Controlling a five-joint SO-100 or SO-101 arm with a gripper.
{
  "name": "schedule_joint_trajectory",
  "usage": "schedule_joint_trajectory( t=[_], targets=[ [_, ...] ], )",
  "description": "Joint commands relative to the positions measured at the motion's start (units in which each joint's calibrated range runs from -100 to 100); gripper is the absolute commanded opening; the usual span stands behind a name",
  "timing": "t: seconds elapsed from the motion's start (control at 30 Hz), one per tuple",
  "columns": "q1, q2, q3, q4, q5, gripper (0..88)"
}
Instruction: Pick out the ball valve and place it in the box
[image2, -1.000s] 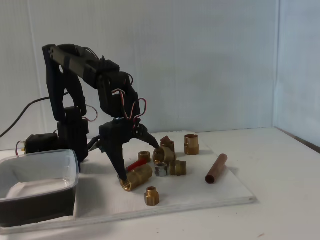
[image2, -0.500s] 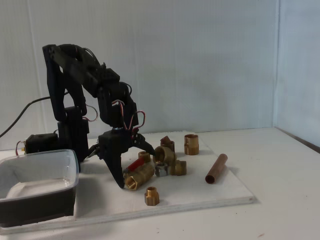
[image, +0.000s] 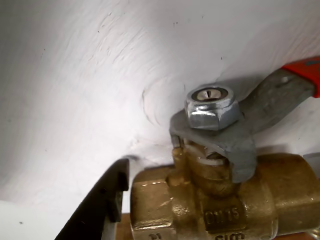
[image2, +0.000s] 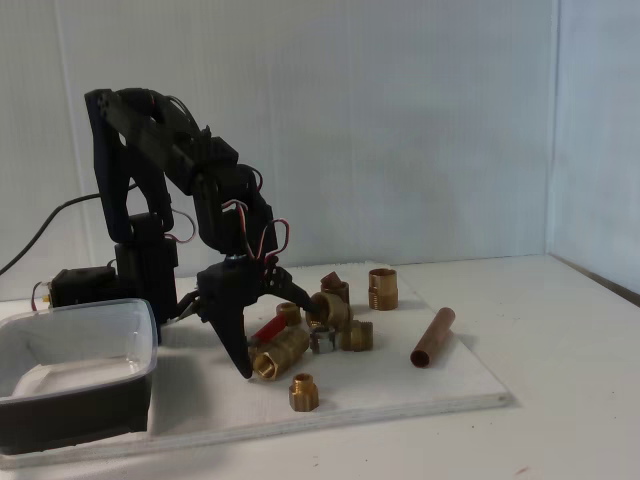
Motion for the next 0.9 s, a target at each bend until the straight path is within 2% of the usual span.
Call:
schedule_joint_trajectory(
  t=[0.0, 0.87],
  targets=[
    [0.3, -0.7, -0.7, -0.1, 0.2, 53.4],
    [1.4, -0.3, 1.0, -0.1, 0.2, 53.4]
  ],
)
